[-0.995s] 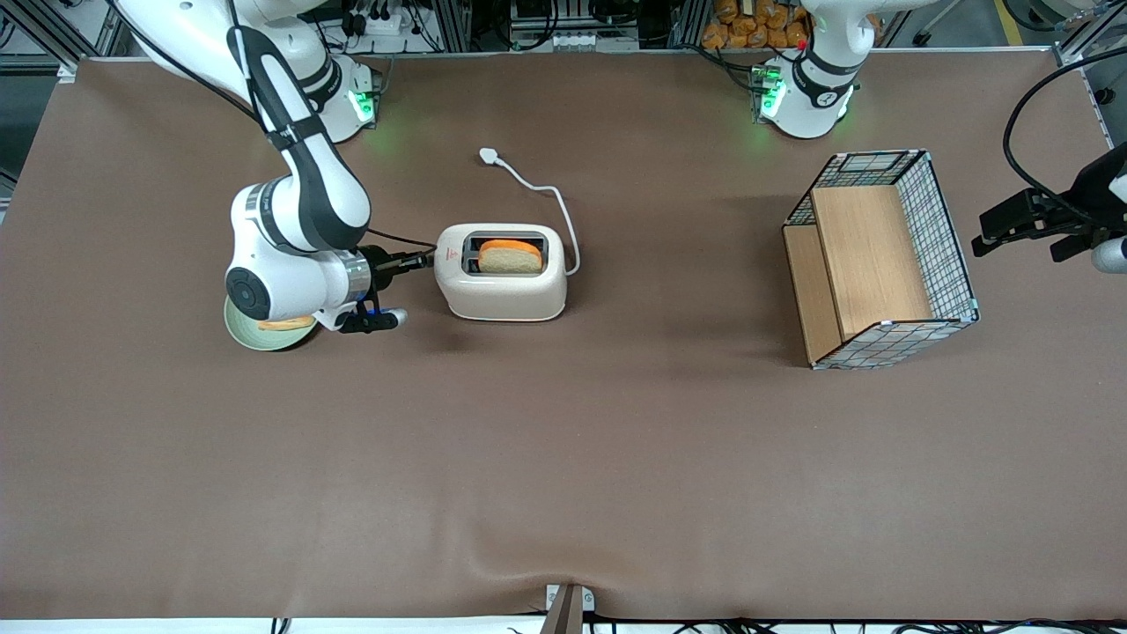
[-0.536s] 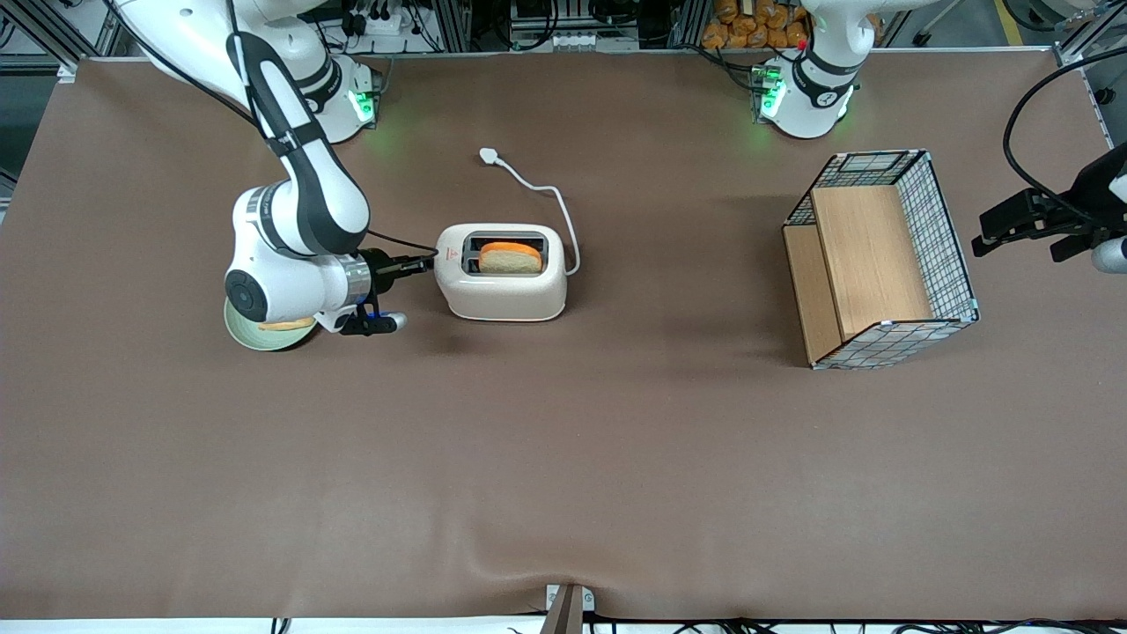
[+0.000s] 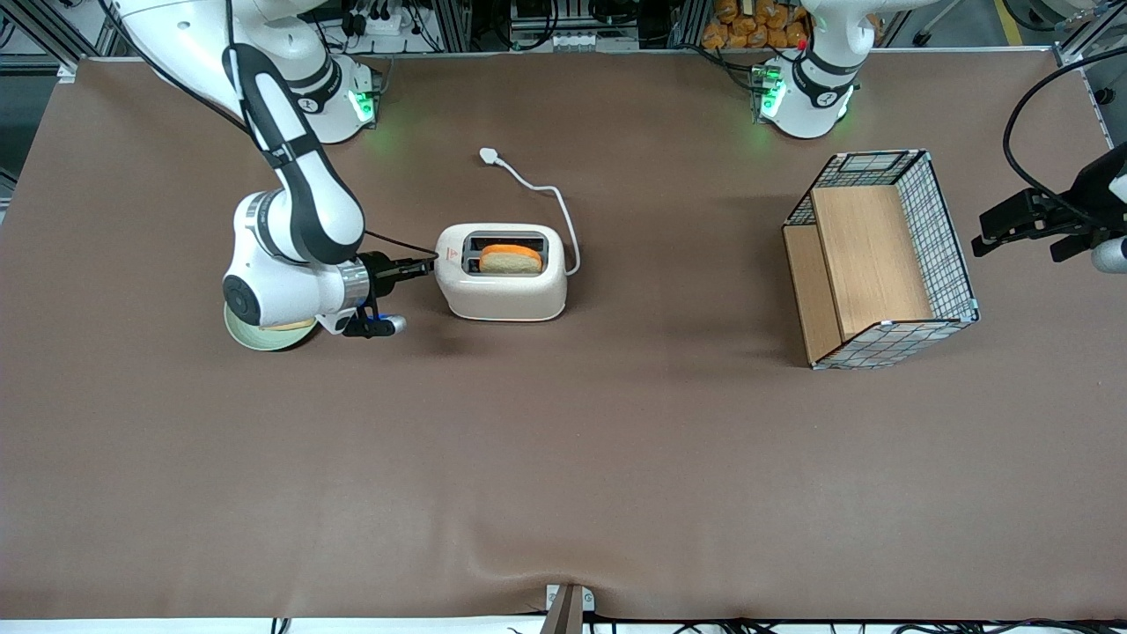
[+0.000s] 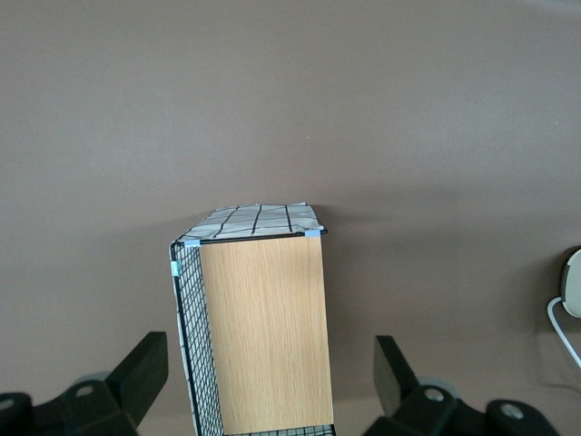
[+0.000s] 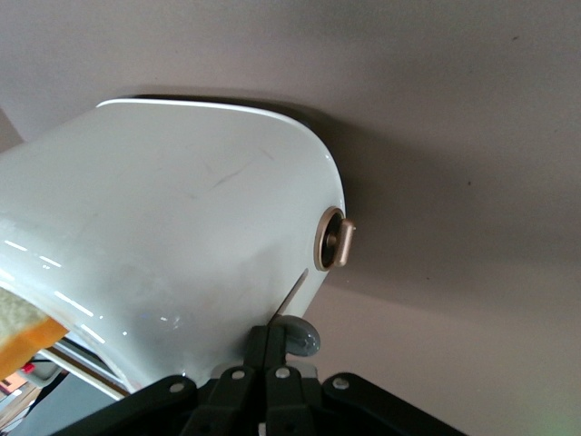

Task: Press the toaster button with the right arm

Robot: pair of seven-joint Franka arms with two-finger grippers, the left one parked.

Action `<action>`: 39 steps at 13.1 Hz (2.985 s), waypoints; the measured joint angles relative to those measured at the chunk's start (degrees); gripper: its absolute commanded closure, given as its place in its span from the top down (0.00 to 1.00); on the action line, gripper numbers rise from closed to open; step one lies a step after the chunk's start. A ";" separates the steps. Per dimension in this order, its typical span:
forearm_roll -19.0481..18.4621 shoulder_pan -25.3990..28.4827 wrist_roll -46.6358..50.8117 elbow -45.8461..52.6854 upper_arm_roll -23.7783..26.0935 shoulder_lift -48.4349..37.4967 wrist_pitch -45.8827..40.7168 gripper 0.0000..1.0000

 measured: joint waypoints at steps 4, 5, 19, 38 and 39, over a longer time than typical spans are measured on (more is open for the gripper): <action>2.04 -0.86 -2.90 -0.56 -0.04 0.71 0.03 0.00; 2.73 -1.22 -4.08 -0.57 -0.01 1.29 0.02 0.00; 5.44 -3.74 -10.24 -0.61 0.13 4.76 -0.51 0.00; 7.09 -3.89 -10.39 0.25 0.51 5.41 -1.56 0.00; 7.09 -3.87 -10.39 0.35 0.50 5.42 -1.63 0.00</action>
